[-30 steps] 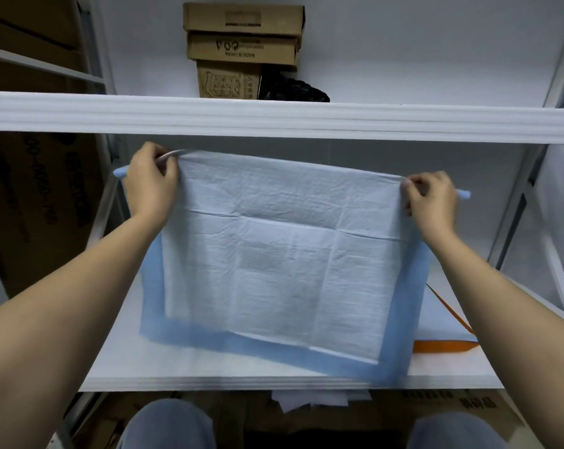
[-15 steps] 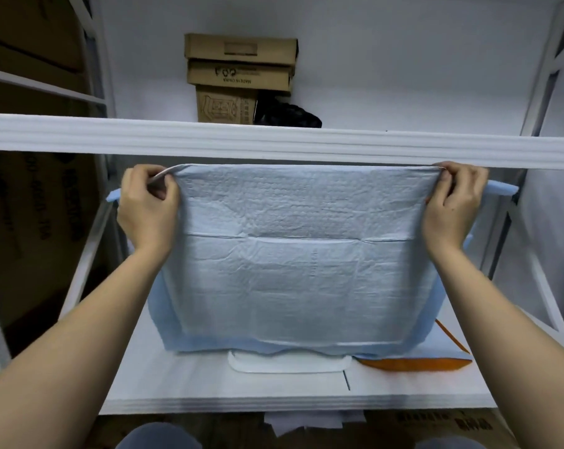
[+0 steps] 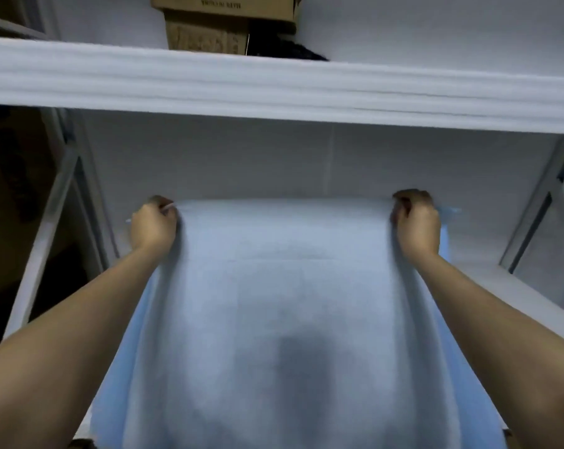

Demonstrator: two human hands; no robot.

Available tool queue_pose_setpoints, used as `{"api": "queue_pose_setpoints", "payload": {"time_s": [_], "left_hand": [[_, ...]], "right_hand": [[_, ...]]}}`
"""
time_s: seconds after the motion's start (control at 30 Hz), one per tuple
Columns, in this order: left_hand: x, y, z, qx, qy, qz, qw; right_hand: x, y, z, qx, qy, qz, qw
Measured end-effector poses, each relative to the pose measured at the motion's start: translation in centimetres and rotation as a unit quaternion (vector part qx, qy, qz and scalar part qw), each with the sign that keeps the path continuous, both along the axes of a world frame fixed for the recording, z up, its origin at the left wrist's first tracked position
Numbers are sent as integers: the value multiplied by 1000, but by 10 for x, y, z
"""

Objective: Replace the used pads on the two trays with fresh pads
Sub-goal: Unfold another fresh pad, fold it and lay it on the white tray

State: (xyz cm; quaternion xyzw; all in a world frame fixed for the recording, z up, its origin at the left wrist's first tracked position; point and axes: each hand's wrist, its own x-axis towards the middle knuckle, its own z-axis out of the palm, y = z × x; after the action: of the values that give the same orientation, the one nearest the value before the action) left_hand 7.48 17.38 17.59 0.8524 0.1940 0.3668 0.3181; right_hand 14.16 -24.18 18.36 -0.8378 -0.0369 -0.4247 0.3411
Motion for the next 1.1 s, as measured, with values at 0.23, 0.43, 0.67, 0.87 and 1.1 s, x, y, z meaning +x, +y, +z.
{"api": "queue_pose_setpoints", "payload": {"time_s": [0.23, 0.43, 0.67, 0.87, 1.1], "left_hand": [[68, 13, -76, -82, 108, -12, 991], [119, 21, -148, -185, 146, -32, 971], [149, 17, -194, -220, 191, -64, 955], [162, 3, -203, -199, 209, -128, 949], [154, -4, -214, 37, 350, -174, 920]], "right_hand": [[72, 8, -81, 3, 135, -2, 991], [117, 13, -148, 34, 202, 0, 979], [153, 21, -187, 97, 251, -23, 963], [172, 25, -197, 136, 284, -15, 949], [158, 47, -211, 62, 400, 130, 905]]}}
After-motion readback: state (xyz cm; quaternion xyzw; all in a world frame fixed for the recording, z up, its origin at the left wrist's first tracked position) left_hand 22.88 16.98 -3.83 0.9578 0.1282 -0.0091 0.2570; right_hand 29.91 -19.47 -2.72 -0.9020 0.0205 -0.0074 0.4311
